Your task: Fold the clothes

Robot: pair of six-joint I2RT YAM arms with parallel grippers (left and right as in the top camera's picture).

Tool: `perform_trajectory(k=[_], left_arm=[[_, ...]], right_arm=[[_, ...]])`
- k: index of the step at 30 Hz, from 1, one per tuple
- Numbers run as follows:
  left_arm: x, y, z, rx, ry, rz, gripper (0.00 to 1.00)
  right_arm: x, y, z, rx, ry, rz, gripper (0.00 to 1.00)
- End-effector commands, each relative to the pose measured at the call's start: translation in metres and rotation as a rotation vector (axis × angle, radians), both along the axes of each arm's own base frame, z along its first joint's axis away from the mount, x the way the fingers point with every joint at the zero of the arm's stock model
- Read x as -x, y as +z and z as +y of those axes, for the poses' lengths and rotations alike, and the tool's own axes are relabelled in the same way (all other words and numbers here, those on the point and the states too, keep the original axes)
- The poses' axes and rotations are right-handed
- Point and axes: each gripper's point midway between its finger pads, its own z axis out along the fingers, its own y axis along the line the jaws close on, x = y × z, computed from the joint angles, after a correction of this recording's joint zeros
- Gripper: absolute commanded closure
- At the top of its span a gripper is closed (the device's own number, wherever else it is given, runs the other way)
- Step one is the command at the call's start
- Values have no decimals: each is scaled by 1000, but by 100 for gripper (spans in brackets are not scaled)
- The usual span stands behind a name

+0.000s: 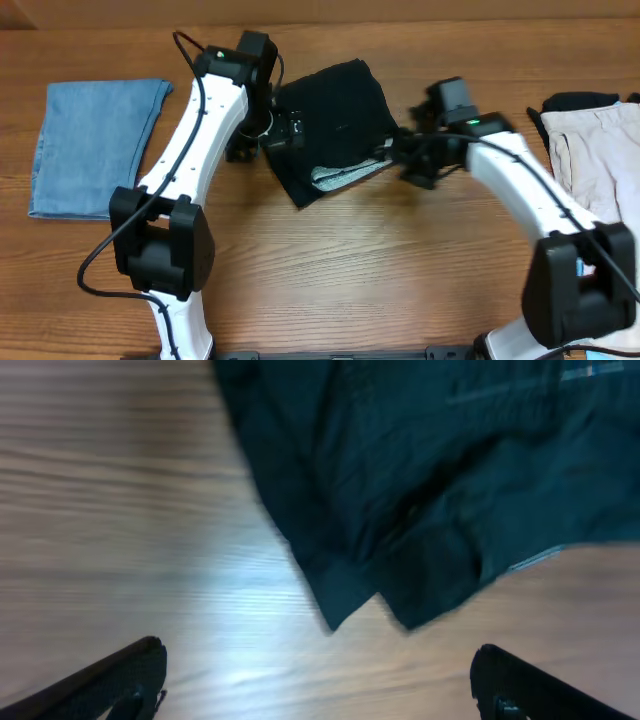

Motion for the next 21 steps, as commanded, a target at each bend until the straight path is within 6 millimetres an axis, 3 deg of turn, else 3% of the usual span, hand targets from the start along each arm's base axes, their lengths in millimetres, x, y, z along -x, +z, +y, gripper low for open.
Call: perform_trajectory(k=[1,3,5,8,15,21], left_arm=[[12,-18,-27,75,141,71,0],[9,-28,-42,61,195,41,0],[6,-35,-49,13,249,5,0],[4,-41,-66,-40,264,-72,0],[3,-50,-64,-133,303,-115,0],[19,-115,-51,-258,289,33,0]], right_arm=[[-11,-9,-87,259,-137,-21,0],[-14,-10,-113,297,-199,-19,0],[-15,-10,-121,297,-220,-15,0],[-15,-10,-124,297,-229,-13,0],[-15,-10,-124,297,-229,-13,0],[-15,-10,-124,297,-229,-13,0]])
